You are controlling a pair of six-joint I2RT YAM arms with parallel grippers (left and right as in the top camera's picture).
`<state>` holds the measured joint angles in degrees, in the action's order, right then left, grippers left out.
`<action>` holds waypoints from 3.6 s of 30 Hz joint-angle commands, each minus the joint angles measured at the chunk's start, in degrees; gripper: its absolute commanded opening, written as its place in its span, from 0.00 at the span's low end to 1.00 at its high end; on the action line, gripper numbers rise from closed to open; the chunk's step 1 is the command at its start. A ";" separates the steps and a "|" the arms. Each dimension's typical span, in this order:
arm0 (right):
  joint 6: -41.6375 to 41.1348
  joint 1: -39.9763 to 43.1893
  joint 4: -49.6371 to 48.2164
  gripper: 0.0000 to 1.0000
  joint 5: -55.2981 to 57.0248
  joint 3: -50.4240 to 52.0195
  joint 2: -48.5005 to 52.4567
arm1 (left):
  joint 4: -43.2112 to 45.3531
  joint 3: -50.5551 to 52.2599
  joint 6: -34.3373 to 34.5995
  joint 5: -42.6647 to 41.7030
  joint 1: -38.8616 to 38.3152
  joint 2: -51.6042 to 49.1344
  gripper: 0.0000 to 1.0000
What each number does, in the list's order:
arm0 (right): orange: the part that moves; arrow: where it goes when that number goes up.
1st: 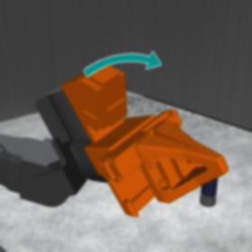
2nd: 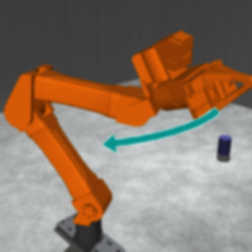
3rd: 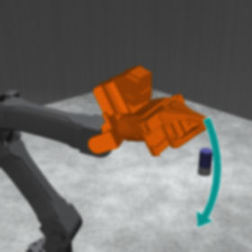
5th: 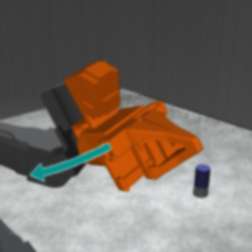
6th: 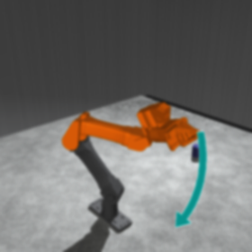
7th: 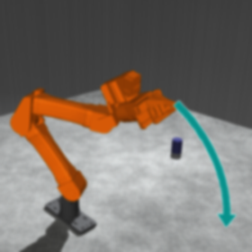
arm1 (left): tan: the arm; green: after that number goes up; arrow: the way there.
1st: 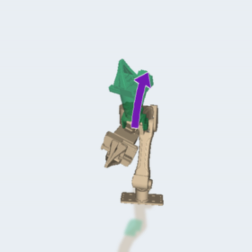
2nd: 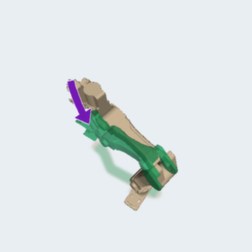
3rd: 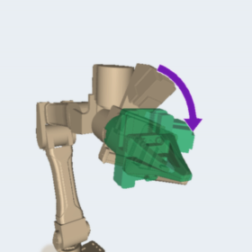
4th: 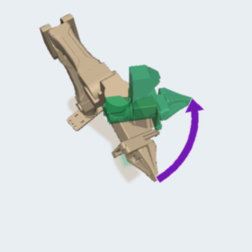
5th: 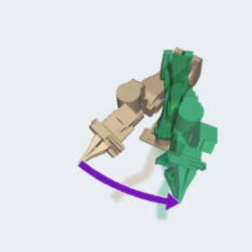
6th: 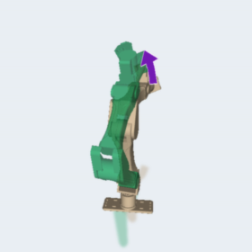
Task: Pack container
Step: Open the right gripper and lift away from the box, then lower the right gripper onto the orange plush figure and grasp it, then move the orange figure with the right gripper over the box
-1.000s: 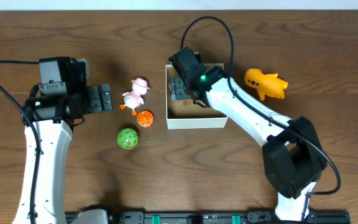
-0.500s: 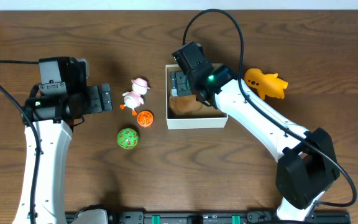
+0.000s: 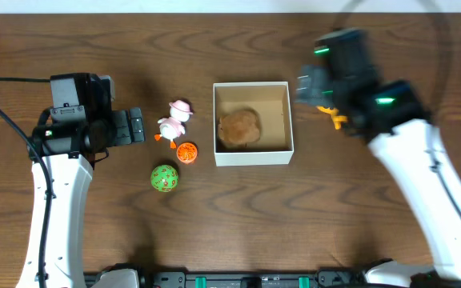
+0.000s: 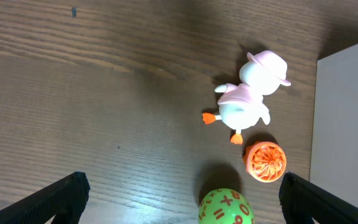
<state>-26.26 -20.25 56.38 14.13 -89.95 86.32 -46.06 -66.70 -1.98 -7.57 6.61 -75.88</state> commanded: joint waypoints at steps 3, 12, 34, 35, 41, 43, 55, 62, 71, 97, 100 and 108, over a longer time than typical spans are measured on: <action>0.59 10.88 3.76 0.88 -4.37 1.62 2.19 | 0.02 -0.96 -0.81 -0.37 0.24 -0.22 0.98; 1.90 16.22 0.26 0.91 -9.92 4.57 12.48 | 0.02 -0.96 -0.81 -0.37 0.24 -0.22 0.98; 2.91 18.25 -12.31 0.90 -7.72 4.57 30.45 | 0.02 -0.96 -0.81 -0.37 0.24 -0.22 0.98; 2.91 18.49 -12.44 0.91 -7.72 4.57 31.32 | 0.02 -0.96 -0.81 -0.37 0.24 -0.22 0.98; 2.97 19.47 -12.52 0.87 -7.76 4.57 36.76 | 0.02 -0.96 -0.81 -0.37 0.24 -0.22 0.98; 3.23 19.47 -12.46 0.79 -8.41 4.57 38.25 | 0.02 -0.96 -0.81 -0.37 0.24 -0.22 0.98; 5.99 18.01 -9.14 0.18 -8.48 3.72 39.28 | 0.02 -0.96 -0.81 -0.37 0.24 -0.22 0.98; 7.98 15.67 -4.96 0.01 -7.48 0.52 33.24 | 0.02 -0.96 -0.81 -0.37 0.24 -0.22 0.98; 8.11 7.45 -4.50 0.01 -1.75 -0.07 18.93 | 0.02 -0.96 -0.81 -0.37 0.24 -0.22 0.98; 0.11 -13.14 -10.69 0.01 -2.25 0.13 18.01 | 0.02 -0.96 -0.81 -0.37 0.24 -0.22 0.98; -0.09 -12.33 -11.87 0.01 -2.32 0.13 21.70 | 0.02 -0.96 -0.81 -0.37 0.24 -0.22 0.98; 0.00 -10.56 -13.16 0.06 -1.90 0.13 27.21 | 0.02 -0.96 -0.81 -0.37 0.24 -0.22 0.98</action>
<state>-25.32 -31.90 43.44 10.92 -89.60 112.79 -46.04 -66.70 -1.98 -7.57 6.61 -75.88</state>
